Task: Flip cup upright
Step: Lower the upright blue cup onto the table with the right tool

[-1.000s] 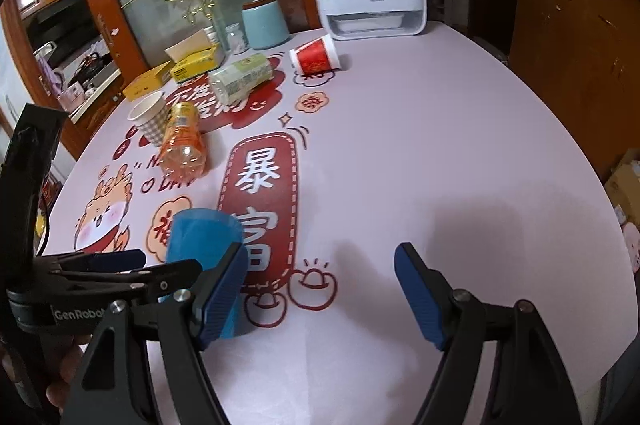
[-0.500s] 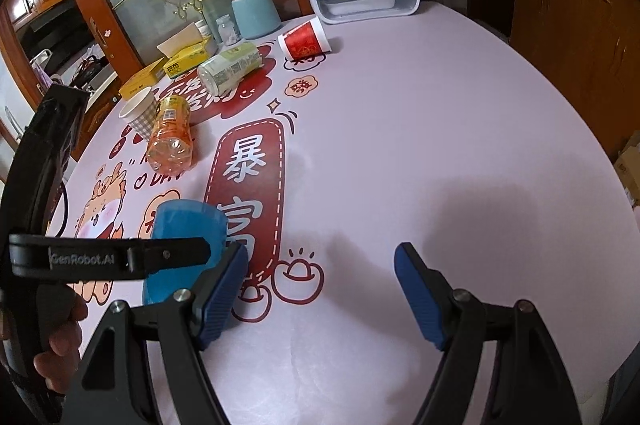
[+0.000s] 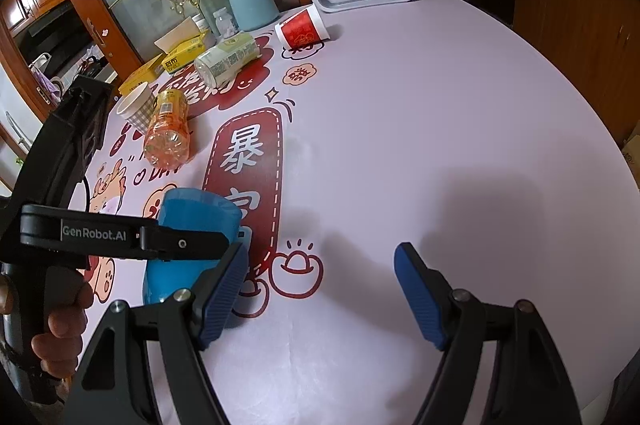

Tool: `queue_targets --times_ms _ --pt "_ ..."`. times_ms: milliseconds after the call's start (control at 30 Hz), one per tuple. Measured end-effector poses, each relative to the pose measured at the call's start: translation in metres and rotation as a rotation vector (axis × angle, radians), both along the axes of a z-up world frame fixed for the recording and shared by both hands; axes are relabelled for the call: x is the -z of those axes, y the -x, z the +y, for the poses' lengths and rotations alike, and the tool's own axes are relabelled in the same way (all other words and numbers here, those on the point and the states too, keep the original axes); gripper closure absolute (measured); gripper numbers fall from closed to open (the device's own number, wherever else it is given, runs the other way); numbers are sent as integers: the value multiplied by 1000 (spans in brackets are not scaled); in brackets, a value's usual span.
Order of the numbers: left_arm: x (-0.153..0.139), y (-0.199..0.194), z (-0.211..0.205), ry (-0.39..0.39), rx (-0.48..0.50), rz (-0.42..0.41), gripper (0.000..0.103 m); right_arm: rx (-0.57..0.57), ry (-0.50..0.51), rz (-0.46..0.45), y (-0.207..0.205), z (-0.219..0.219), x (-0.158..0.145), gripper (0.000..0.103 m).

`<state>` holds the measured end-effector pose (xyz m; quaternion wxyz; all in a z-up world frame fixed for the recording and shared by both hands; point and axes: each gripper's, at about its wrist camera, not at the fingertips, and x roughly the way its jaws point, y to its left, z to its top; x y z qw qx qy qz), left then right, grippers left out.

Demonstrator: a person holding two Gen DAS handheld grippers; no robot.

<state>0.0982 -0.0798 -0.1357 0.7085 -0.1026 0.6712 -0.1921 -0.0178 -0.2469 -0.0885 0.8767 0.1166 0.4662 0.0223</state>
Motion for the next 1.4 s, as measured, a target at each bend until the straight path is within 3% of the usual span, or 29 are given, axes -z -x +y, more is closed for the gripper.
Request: queue_targets --times_ms 300,633,933,1033,1400 --pt "-24 9 11 -49 -17 -147 36 -7 -24 12 -2 1 2 27" --pt "-60 30 34 -142 -72 -443 36 -55 -31 -6 -3 20 -2 27" --pt "-54 50 60 -149 -165 -698 36 -87 -7 -58 -8 41 -1 27" --pt "-40 51 64 -148 -173 -717 36 -88 -19 -57 -8 44 2 27" --pt "-38 90 56 -180 -109 -821 36 -92 1 -54 3 49 3 27"
